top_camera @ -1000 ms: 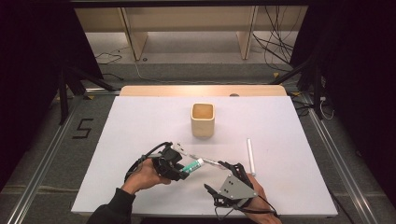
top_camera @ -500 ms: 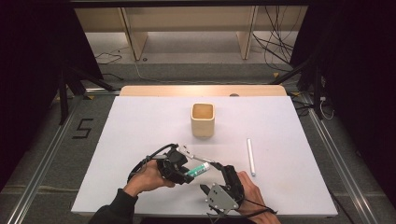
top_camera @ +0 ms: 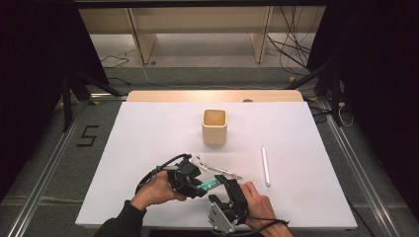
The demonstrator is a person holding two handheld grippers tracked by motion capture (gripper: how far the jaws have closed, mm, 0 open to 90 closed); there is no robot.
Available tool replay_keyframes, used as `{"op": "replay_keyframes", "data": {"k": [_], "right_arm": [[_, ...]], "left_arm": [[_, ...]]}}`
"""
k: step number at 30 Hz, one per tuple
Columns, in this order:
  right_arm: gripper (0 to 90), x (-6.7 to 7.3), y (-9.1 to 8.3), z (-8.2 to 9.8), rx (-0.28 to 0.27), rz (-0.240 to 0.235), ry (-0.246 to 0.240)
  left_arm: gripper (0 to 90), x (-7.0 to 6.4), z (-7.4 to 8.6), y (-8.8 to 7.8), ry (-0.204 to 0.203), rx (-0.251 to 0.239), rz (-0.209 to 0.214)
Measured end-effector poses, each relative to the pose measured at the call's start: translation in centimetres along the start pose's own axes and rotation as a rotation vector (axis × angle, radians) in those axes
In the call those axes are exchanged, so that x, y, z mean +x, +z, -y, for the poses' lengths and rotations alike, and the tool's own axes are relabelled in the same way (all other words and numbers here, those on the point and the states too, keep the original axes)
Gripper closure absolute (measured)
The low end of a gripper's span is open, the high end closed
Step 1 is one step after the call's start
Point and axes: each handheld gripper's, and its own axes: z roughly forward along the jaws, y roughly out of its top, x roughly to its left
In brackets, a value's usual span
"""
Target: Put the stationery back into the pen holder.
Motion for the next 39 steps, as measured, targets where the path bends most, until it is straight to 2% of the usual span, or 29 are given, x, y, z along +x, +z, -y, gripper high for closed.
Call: {"op": "replay_keyframes", "data": {"k": [3, 4, 14, 20, 33, 38, 39], "right_arm": [[28.9, 0.2, 0.2, -0.1, 0.007, 0.012, -0.038], [30.1, 0.4, 0.2, -0.1, 0.015, 0.015, -0.036], [37.5, 1.2, 0.5, -0.3, 0.030, 0.029, -0.122], [42.0, 1.6, 0.6, -0.4, 0.039, 0.040, -0.142], [49.0, 2.2, 0.8, -0.4, 0.044, 0.055, -0.222], [52.8, 2.4, 0.8, -0.4, 0.049, 0.062, -0.229], [53.1, 2.4, 0.8, -0.4, 0.047, 0.063, -0.244]], "left_arm": [[64.7, 0.0, 0.0, 0.1, 0.001, 0.008, -0.003], [64.7, 0.0, 0.0, 0.1, 0.003, 0.010, -0.002], [64.7, -0.4, -0.1, 0.3, 0.011, 0.027, 0.009], [64.7, -0.6, -0.2, 0.5, 0.014, 0.034, 0.012], [64.7, -0.9, -0.3, 0.8, 0.021, 0.050, 0.013], [64.7, -1.0, -0.3, 0.9, 0.019, 0.056, 0.014], [64.7, -1.0, -0.3, 0.9, 0.020, 0.057, 0.014]]}}
